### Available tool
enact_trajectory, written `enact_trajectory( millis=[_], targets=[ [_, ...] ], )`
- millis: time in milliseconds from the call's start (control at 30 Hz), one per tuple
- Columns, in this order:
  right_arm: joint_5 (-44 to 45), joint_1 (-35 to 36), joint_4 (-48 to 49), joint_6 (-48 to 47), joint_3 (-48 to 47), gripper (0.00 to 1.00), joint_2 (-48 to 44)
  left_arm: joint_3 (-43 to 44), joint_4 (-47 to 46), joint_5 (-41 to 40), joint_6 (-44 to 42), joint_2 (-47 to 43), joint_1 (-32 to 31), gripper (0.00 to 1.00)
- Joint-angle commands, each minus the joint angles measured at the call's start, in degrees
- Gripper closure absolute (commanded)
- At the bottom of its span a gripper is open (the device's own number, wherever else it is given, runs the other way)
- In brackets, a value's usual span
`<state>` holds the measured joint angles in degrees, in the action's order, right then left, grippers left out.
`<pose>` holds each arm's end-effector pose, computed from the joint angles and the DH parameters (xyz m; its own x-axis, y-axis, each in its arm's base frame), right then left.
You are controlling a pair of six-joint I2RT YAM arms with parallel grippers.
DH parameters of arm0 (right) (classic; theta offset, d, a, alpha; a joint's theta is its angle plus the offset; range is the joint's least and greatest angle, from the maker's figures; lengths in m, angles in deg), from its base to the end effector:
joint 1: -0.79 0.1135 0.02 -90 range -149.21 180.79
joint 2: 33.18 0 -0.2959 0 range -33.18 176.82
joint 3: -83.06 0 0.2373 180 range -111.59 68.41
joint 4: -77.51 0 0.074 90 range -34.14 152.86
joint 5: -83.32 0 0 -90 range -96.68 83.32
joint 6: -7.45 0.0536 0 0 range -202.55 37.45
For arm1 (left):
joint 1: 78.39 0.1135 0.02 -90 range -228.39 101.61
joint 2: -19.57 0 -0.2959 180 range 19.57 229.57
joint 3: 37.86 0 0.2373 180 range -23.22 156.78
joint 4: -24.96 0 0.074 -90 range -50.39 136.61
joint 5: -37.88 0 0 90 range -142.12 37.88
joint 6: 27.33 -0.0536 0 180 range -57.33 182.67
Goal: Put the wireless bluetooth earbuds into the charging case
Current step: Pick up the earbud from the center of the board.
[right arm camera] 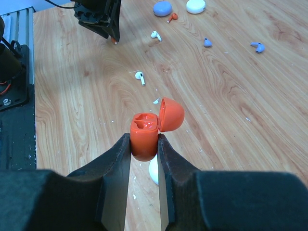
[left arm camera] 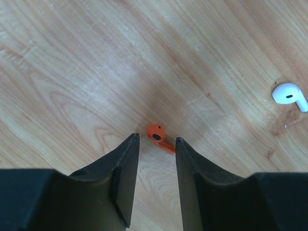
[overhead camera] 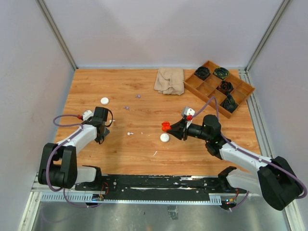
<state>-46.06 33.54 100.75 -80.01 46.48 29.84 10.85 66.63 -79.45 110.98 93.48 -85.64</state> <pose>0.1612 0.1441 0.2651 -0.0890 -0.0165 -0.9959 -0.9479 0.3084 0.0796 0.2020 -0.0009 0.1849 -0.5569 -0.5979 -0.5766 -0.7257 0.6879 -0.0125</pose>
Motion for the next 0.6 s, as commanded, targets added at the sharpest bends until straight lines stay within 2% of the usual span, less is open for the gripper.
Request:
enact_trajectory(
  millis=[0, 100, 267, 567],
  targets=[
    [0.7, 1.1, -0.3, -1.5, -1.8, 0.99, 0.1, 1.7, -2.7, 0.9, -3.1, 1.5, 0.5, 0.62],
    [1.0, 1.1, -1.1, -1.9, -2.0, 0.99, 0.2, 2.5, -3.5, 3.1, -6.1, 2.5, 0.5, 0.70],
    [1.3, 1.1, -1.5, -2.1, -2.1, 0.99, -0.3, 2.9, -5.1, 6.6, -9.5, 3.3, -1.6, 0.75],
    [1.9, 1.2, -2.4, -2.5, -2.2, 0.99, -0.4, 8.7, -4.1, 10.2, -14.9, 10.0, -12.0, 0.76]
  ],
)
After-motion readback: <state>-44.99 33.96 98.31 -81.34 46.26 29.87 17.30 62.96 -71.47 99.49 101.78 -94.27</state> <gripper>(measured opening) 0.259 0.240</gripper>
